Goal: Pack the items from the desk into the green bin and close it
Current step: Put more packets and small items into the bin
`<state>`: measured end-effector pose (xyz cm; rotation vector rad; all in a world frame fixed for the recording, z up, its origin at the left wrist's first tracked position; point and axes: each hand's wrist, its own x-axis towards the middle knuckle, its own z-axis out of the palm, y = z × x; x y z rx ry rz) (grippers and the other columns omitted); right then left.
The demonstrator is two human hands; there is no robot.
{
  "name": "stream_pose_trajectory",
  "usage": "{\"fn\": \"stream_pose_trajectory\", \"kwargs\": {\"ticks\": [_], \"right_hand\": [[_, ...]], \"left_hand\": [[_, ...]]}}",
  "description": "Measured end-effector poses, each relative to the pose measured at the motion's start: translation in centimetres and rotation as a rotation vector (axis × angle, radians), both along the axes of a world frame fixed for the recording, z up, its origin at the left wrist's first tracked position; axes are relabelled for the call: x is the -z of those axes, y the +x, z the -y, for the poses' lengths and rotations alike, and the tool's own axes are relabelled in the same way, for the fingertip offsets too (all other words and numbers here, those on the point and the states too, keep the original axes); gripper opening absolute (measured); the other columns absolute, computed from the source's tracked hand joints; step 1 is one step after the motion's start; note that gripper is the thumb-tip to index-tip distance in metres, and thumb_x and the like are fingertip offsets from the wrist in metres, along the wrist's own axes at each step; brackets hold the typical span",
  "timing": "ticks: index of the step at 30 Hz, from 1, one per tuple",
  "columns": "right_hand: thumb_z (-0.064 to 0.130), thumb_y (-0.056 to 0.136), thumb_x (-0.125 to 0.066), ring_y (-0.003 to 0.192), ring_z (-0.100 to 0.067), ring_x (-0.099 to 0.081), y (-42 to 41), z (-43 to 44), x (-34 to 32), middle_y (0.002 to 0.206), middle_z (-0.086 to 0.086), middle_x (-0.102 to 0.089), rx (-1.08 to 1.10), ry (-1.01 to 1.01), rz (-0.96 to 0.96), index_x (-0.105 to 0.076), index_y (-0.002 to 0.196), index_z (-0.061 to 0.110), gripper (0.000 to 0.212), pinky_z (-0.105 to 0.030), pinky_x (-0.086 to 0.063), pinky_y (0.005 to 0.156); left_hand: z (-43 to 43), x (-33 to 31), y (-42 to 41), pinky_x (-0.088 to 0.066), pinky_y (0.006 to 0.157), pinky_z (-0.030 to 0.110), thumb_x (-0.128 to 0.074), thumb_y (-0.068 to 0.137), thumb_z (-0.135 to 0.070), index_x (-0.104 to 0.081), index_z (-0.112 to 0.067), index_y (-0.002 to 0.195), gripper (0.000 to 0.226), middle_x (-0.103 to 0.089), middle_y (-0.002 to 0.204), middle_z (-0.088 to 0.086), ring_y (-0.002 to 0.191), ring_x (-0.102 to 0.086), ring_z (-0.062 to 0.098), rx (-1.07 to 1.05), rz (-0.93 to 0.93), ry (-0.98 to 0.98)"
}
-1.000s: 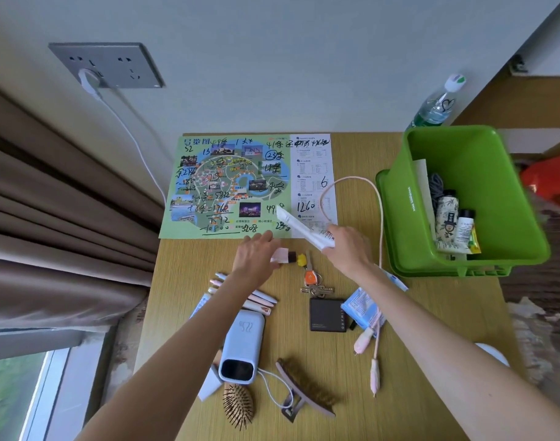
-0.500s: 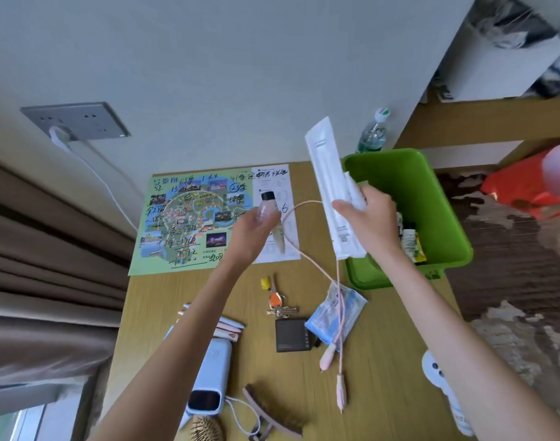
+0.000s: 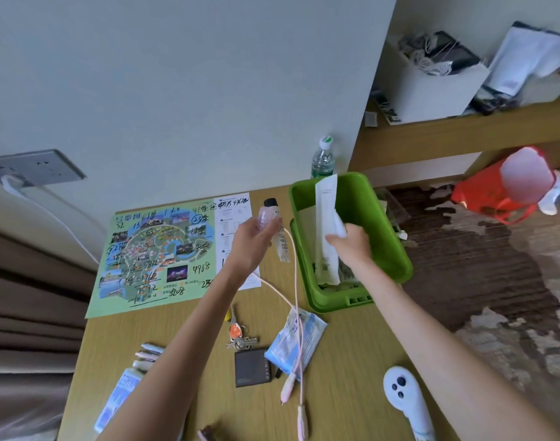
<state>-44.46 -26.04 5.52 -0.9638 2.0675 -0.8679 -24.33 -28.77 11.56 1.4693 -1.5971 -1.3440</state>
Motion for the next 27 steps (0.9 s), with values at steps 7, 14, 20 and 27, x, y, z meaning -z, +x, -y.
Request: {"fn": "stream_pose_trajectory", "kwargs": {"ticks": [7, 14, 20, 27], "right_hand": [[0.018, 0.091, -0.064, 0.067, -0.017, -0.053, -0.4, 1.3, 2.1, 0.083, -0.004, -0.052, -0.294, 0.343, -0.056, -0.052, 0.114, 0.002, 0.030, -0.027, -0.041, 0.052], [0.011, 0.088, -0.066, 0.085, -0.023, -0.061, -1.9, 0.7, 0.1, 0.111, -0.014, -0.059, -0.438, 0.323, -0.287, -0.040, 0.133, -0.002, 0.053, -0.026, -0.045, 0.058], [0.008, 0.089, -0.063, 0.107, -0.019, -0.058, -5.2, -2.4, -3.1, 0.117, -0.003, -0.060, -0.279, -0.227, -0.625, -0.059, 0.115, 0.010, 0.026, -0.021, -0.043, 0.080], [-0.003, 0.089, -0.058, 0.122, -0.025, -0.052, -7.5, -5.8, -1.2, 0.137, -0.010, -0.050, -0.221, -0.254, -0.597, -0.044, 0.137, 0.007, 0.051, -0.030, -0.049, 0.097]], "left_hand": [[0.5, 0.0, -1.1, -0.034, 0.061, 0.032, -0.055, 0.096, -0.032, -0.056, -0.009, 0.080, 0.028, -0.046, 0.066, 0.009, 0.062, -0.040, 0.018, 0.025, 0.017, -0.008], [1.0, -0.3, -3.2, -0.041, 0.062, 0.035, -0.054, 0.095, -0.040, -0.055, 0.001, 0.080, 0.044, -0.057, 0.073, 0.015, 0.064, -0.048, 0.021, 0.080, 0.128, -0.042], [0.7, -1.4, -8.0, -0.059, 0.062, 0.046, -0.047, 0.100, -0.036, -0.054, 0.008, 0.084, 0.047, -0.068, 0.080, 0.021, 0.074, -0.070, 0.035, 0.206, 0.143, -0.030], [-0.7, 2.3, -13.8, -0.045, 0.058, 0.038, -0.032, 0.096, -0.004, -0.048, -0.005, 0.085, 0.019, -0.054, 0.088, 0.018, 0.079, -0.062, 0.036, 0.368, 0.661, -0.135]]}}
